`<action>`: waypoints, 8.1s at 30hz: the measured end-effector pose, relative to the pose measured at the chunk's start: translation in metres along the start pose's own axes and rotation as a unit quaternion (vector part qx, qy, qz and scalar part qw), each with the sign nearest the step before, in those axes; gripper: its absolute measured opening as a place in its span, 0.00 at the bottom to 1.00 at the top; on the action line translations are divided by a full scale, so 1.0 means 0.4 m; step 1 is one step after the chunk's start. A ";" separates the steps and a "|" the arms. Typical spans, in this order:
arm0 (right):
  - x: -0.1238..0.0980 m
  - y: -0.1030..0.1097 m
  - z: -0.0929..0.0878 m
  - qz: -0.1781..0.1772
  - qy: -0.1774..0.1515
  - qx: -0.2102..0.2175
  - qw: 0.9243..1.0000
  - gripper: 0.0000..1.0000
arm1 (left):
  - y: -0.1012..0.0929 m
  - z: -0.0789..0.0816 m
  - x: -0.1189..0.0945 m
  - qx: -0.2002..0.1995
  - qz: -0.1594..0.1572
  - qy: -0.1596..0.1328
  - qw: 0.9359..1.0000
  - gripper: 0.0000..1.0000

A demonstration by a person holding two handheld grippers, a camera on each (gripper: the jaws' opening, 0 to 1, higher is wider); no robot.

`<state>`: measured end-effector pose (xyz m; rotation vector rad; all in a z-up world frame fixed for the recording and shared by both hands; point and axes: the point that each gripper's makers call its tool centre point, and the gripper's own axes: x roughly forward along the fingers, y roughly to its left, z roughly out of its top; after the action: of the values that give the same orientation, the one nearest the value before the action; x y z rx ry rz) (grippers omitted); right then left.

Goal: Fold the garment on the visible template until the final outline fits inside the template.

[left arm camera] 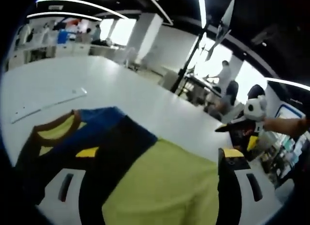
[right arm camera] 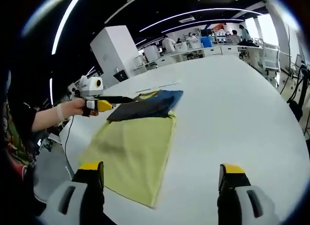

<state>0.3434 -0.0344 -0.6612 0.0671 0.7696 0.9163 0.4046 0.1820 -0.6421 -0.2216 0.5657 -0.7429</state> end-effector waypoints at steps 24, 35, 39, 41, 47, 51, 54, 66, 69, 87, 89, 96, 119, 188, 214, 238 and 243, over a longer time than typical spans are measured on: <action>0.035 0.027 0.009 0.019 0.013 -0.017 1.000 0.96 | 0.012 -0.141 -0.243 -0.030 0.056 0.016 0.998 0.94; 0.044 0.042 0.001 0.030 0.029 -0.026 0.999 0.94 | 0.035 -0.217 -0.365 -0.054 0.098 0.023 0.993 0.93; 0.044 0.051 -0.004 0.033 0.033 -0.028 0.998 0.92 | 0.035 -0.239 -0.401 -0.060 0.106 0.028 0.992 0.91; 0.045 0.052 -0.007 0.034 0.036 -0.028 0.998 0.91 | 0.031 -0.246 -0.421 -0.070 0.110 0.024 0.991 0.89; 0.046 0.064 -0.013 0.036 0.041 -0.029 0.998 0.91 | 0.017 -0.284 -0.466 -0.080 0.116 0.031 0.990 0.89; 0.044 0.075 -0.019 0.038 0.045 -0.032 0.998 0.90 | 0.002 -0.309 -0.490 -0.087 0.117 0.036 0.989 0.89; 0.043 0.076 -0.020 0.036 0.045 -0.032 0.998 0.89 | -0.005 -0.324 -0.503 -0.093 0.119 0.038 0.988 0.88; 0.034 0.077 -0.036 0.035 0.049 -0.026 0.998 0.86 | -0.031 -0.378 -0.505 -0.112 0.116 0.048 0.986 0.83; 0.029 0.078 -0.041 0.037 0.049 -0.023 0.998 0.83 | -0.035 -0.382 -0.507 -0.118 0.113 0.049 0.985 0.81; 0.015 0.099 -0.104 0.057 0.089 -0.021 0.994 0.55 | -0.075 -0.434 -0.531 -0.135 0.101 0.076 0.983 0.61; 0.013 0.100 -0.110 0.057 0.092 -0.022 0.994 0.52 | -0.081 -0.443 -0.534 -0.134 0.099 0.081 0.983 0.58; 0.008 0.100 -0.129 0.058 0.101 -0.017 0.993 0.46 | -0.096 -0.483 -0.542 -0.146 0.096 0.101 0.980 0.48; 0.001 0.089 -0.190 0.058 0.133 -0.008 0.989 0.32 | -0.153 -0.578 -0.543 -0.214 0.082 0.145 0.963 0.18; -0.072 0.219 -0.242 0.095 0.155 0.073 0.981 0.00 | -0.264 -0.522 -0.648 -0.338 0.067 0.096 0.934 0.00; -0.056 0.196 -0.026 0.106 0.112 0.090 0.984 0.00 | -0.158 -0.261 -0.657 -0.348 0.034 -0.030 0.937 0.00; 0.148 0.106 0.410 0.093 -0.021 0.026 0.995 0.00 | 0.158 0.053 -0.633 -0.197 0.111 -0.092 0.970 0.00; 0.195 0.078 0.449 0.082 -0.030 0.022 0.996 0.00 | 0.228 0.067 -0.603 -0.201 0.128 -0.108 0.965 0.00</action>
<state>0.4628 0.0892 -0.5624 0.1976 0.7367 1.0477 0.3281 0.4147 -0.5567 -0.5878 0.5197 -0.3414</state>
